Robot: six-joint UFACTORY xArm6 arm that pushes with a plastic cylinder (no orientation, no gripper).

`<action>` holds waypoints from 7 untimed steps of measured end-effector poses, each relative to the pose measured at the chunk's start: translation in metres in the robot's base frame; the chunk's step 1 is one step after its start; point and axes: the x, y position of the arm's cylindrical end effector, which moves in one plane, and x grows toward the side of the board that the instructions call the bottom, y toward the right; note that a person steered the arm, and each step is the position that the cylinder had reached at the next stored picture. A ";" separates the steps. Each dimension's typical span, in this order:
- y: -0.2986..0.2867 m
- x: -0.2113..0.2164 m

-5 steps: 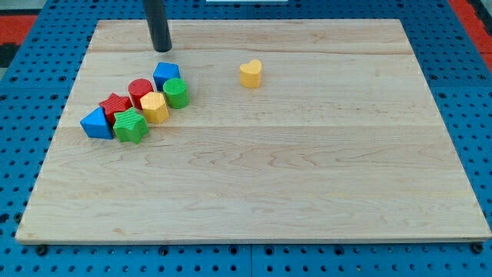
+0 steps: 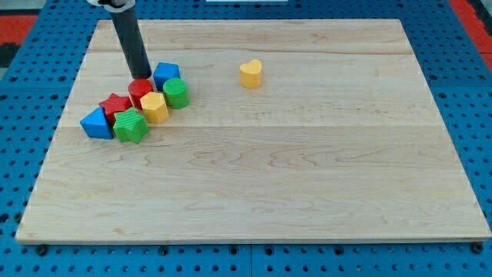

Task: Separate the green circle and blue cube from each other

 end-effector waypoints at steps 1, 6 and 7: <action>0.000 0.018; 0.057 0.010; 0.061 0.009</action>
